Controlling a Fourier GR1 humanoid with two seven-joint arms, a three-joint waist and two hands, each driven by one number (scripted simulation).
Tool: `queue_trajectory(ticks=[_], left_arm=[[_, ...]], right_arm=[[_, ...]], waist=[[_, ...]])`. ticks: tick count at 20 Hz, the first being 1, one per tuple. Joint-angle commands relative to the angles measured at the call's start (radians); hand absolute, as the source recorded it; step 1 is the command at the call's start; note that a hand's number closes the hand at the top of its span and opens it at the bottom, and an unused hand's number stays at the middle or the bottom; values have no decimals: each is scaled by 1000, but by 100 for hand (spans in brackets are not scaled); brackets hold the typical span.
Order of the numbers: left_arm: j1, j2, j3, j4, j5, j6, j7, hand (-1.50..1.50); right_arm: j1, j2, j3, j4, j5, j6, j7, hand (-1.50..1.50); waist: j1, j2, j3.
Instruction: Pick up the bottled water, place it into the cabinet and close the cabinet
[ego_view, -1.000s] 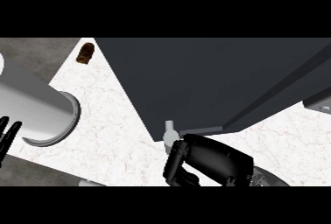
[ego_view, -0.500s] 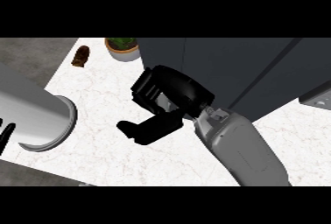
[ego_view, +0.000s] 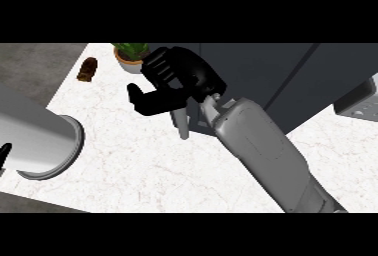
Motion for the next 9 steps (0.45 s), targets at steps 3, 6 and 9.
queue_trajectory(ticks=[3,6,9], left_arm=[[21,-2,14,-16,7,-12,-7,-150],[22,4,18,-39,7,-12,-3,-150],[41,-6,16,-14,6,-32,-11,-150]], right_arm=[[-114,-1,-124,179,-21,-163,-85,-150],[-106,-1,-114,193,-69,-199,-104,-150],[-140,-1,-99,205,-94,-236,-123,-150]], waist=[[-4,20,-3],[-3,21,-1],[-5,19,-4]])
